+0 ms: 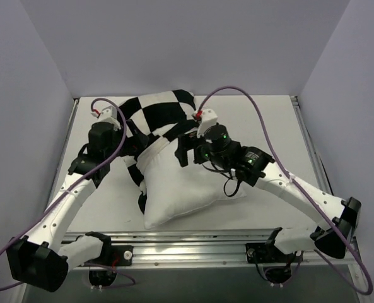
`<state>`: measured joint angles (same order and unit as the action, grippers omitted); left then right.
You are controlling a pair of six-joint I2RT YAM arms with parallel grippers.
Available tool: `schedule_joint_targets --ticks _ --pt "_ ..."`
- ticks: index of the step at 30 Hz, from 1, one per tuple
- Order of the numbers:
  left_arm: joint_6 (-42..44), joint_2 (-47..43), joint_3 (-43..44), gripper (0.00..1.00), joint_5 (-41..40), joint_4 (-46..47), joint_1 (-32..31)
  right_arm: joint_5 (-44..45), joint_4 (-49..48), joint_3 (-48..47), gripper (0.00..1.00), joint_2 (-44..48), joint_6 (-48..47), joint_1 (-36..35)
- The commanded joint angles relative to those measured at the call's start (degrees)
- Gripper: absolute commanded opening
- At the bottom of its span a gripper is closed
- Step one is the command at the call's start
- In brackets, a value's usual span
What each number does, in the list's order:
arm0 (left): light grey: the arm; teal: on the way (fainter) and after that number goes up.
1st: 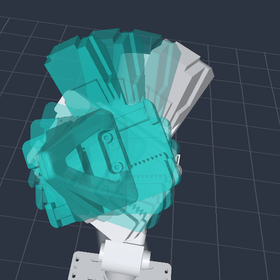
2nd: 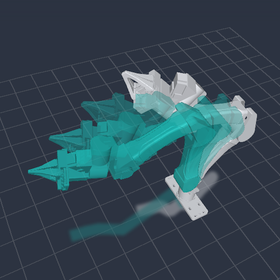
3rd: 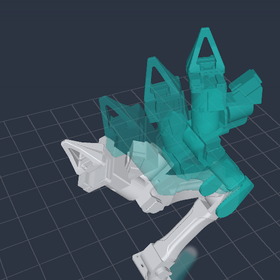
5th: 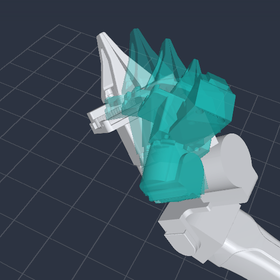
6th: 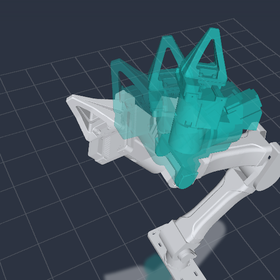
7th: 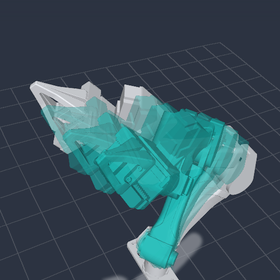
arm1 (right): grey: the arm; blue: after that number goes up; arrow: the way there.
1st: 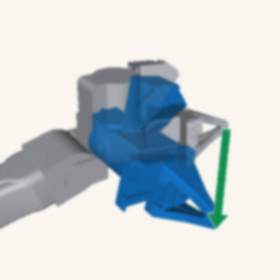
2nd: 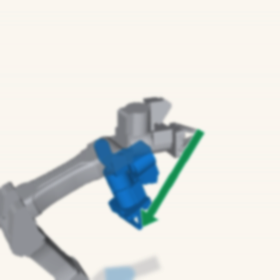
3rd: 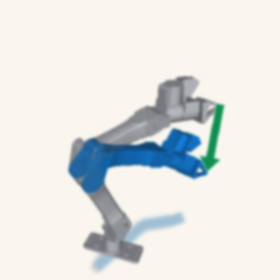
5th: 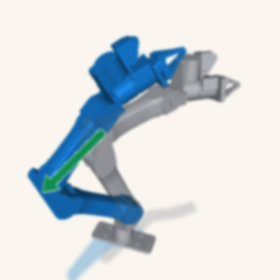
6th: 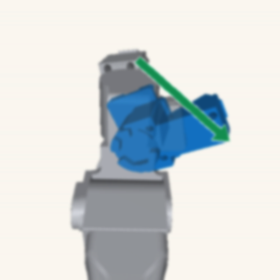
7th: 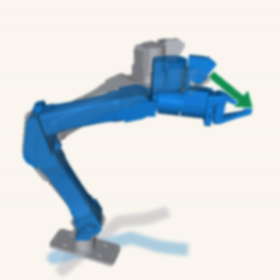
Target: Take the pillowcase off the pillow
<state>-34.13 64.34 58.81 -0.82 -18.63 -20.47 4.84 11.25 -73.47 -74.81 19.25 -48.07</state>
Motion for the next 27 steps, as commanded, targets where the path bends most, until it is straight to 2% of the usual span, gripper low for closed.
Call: schedule_joint_targets --ticks 1,4,5,9,15,20,22,24,27 --pt "-2.8 -3.6 -6.7 0.97 7.5 -3.1 9.0 12.6 2.4 -0.7 0.9 -3.4 -1.0 -9.6" --pt "-2.8 -5.4 -10.9 0.97 12.4 -3.3 13.5 14.1 3.6 -1.0 0.9 -8.0 -1.8 -15.6" --pt "-2.5 -5.7 -11.6 0.97 13.5 -3.4 15.5 13.6 4.0 -0.3 0.9 -8.9 -1.6 -16.0" --pt "-1.4 -6.8 -12.5 0.97 17.4 -5.1 16.6 15.3 4.2 6.4 0.9 -9.3 0.8 -15.7" --pt "2.2 -7.7 -12.8 0.96 19.1 -8.0 16.6 16.9 6.9 14.6 0.9 -1.8 2.3 -4.6" --pt "1.2 -7.5 -14.2 0.96 21.9 -6.5 16.6 18.7 10.6 11.9 0.9 1.1 0.0 -2.1" --pt "0.8 -7.7 -14.7 0.96 22.3 -5.9 16.6 17.1 11.9 9.1 0.9 1.4 -1.0 -2.9" --pt "0.5 -8.0 -14.9 0.96 22.7 -5.4 16.7 17.1 11.2 7.5 0.91 2.1 -2.1 -7.1" --pt "0.0 -8.5 -15.4 0.96 22.9 -4.9 16.7 21.5 11.9 3.6 0.92 1.1 -4.0 -13.8"
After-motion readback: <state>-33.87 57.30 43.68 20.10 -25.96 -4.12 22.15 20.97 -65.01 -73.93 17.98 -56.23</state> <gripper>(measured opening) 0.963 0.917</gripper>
